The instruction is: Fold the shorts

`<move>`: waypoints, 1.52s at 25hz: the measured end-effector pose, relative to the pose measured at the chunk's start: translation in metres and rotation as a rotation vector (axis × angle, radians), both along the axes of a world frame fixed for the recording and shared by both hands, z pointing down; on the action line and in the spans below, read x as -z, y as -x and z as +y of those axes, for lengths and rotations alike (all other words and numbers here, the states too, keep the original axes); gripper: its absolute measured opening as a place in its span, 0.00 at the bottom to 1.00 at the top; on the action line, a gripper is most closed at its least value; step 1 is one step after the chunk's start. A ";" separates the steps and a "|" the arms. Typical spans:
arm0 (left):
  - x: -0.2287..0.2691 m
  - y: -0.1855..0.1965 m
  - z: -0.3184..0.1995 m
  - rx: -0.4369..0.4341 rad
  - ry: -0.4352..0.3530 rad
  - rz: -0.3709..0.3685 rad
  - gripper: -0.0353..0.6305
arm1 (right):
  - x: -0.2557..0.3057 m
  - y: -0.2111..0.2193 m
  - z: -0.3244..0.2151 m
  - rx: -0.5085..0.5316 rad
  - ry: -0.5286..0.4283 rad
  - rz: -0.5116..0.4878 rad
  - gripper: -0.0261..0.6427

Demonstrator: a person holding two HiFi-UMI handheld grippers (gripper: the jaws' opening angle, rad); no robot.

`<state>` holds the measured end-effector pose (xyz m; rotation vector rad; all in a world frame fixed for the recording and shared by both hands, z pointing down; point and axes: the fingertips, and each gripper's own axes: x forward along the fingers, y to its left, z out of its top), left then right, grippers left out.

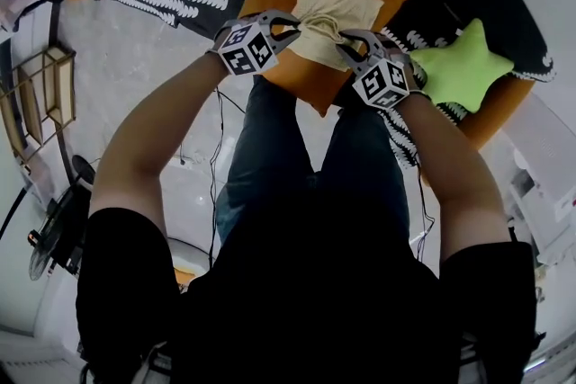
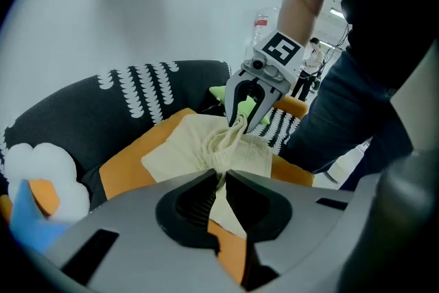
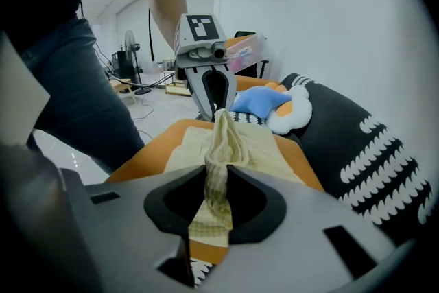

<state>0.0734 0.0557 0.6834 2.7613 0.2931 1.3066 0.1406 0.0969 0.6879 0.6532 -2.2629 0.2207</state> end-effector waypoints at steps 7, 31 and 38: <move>-0.018 0.015 0.022 0.013 -0.006 -0.030 0.14 | -0.019 0.017 0.026 0.021 0.028 0.045 0.17; -0.028 0.060 0.051 0.250 0.213 -0.200 0.39 | -0.034 0.034 0.074 -0.085 0.396 0.101 0.41; 0.033 0.070 0.046 0.322 0.209 -0.164 0.40 | 0.029 0.011 0.067 -0.169 0.402 0.059 0.41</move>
